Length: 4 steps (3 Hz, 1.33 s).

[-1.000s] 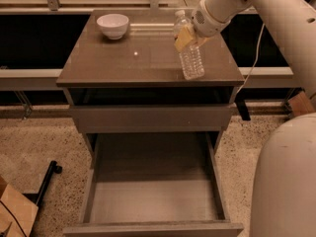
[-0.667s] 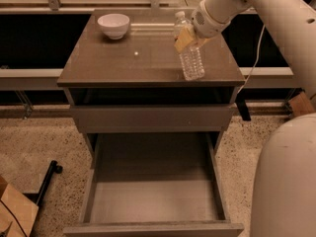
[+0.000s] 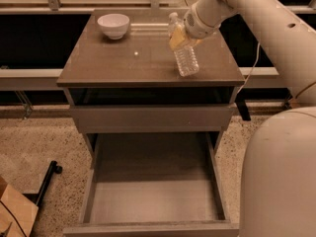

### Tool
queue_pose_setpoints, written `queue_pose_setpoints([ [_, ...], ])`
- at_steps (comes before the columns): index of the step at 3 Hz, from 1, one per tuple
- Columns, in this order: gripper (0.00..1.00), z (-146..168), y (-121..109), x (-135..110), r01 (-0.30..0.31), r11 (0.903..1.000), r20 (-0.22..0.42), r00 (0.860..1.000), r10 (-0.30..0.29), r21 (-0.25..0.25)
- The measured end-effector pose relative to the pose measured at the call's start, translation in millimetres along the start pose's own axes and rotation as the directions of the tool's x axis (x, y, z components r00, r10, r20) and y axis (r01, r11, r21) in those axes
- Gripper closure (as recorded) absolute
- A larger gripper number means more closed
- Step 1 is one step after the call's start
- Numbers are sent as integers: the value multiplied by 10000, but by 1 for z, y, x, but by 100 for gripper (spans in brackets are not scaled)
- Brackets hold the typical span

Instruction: Pick water bottle from middle drawer and place on counter

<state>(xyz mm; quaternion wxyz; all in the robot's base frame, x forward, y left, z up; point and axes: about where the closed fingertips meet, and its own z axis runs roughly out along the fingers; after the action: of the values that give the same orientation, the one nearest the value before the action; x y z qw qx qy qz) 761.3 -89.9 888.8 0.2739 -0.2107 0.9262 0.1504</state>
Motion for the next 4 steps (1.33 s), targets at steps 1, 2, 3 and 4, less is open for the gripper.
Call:
queue_pose_setpoints([
  [1, 50, 16, -4, -6, -319, 9995, 106, 9994, 319, -24],
  [2, 26, 36, -3, -5, -669, 9973, 23, 9977, 670, -310],
  [3, 3, 39, -2, -4, -651, 9973, -25, 9979, 650, -329],
  [4, 0, 40, -1, -4, -647, 9973, -45, 9979, 646, -341],
])
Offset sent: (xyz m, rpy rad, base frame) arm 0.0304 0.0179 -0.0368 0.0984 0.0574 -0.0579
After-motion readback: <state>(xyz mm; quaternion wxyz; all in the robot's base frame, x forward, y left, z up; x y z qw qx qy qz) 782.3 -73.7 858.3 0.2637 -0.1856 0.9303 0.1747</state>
